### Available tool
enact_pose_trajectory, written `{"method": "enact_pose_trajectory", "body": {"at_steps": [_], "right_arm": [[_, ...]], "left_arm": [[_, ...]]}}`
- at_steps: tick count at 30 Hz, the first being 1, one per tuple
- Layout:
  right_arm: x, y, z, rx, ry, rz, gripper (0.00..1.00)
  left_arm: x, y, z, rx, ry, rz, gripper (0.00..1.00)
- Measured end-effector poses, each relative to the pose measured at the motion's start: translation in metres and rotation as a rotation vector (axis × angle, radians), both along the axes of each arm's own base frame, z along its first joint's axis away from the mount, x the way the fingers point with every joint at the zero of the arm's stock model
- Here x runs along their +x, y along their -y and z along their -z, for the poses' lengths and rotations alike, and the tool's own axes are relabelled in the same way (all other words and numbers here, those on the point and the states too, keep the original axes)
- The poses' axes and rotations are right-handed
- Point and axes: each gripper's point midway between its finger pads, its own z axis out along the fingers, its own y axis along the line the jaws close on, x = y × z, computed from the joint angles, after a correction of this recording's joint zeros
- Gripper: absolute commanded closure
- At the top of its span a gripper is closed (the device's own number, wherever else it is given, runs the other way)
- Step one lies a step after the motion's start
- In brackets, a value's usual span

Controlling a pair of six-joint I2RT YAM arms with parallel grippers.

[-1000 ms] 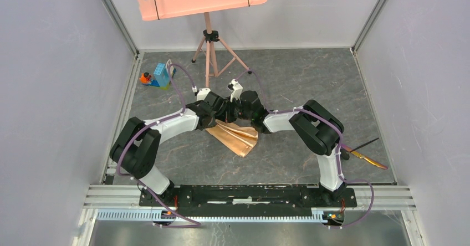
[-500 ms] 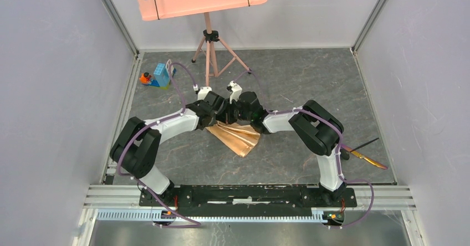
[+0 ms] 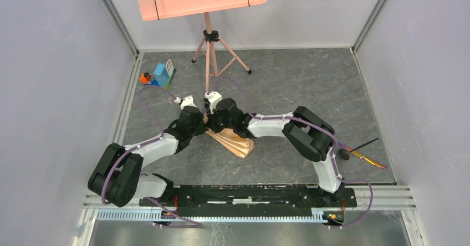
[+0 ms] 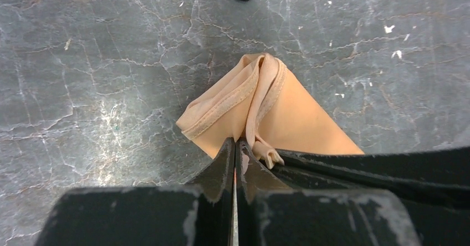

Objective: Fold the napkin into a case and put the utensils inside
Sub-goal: Grasp the top corner of the smaller rectangle folded napkin from the folded napkin.

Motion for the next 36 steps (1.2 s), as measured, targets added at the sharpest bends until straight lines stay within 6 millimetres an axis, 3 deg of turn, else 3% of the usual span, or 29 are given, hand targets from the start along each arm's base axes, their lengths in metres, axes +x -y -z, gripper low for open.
{"method": "enact_pose_trajectory", "body": {"at_steps": [9, 13, 18, 22, 25, 31, 36], "right_arm": [[0.006, 0.015, 0.021, -0.163, 0.096, 0.011, 1.0], [0.011, 0.006, 0.026, -0.202, 0.131, 0.005, 1.0], [0.025, -0.005, 0.027, -0.243, 0.179, 0.037, 1.0], [0.019, 0.001, 0.027, -0.135, 0.151, 0.014, 0.93], [0.005, 0.011, 0.025, 0.007, 0.055, -0.034, 0.95], [0.022, -0.009, 0.019, 0.119, -0.02, -0.08, 0.97], [0.021, -0.014, 0.026, 0.13, -0.039, -0.097, 0.95]], "left_arm": [[0.001, 0.008, -0.011, -0.127, 0.101, 0.049, 0.98], [0.005, 0.013, -0.017, -0.156, 0.129, 0.067, 0.98], [0.01, 0.003, -0.02, -0.154, 0.154, 0.028, 0.98], [0.005, 0.005, -0.012, -0.175, 0.11, 0.031, 0.98], [0.003, 0.007, -0.002, -0.206, 0.068, 0.025, 0.98], [0.003, 0.011, 0.001, -0.249, 0.05, 0.031, 0.98], [0.0, 0.008, 0.004, -0.246, 0.041, 0.026, 0.98]]}}
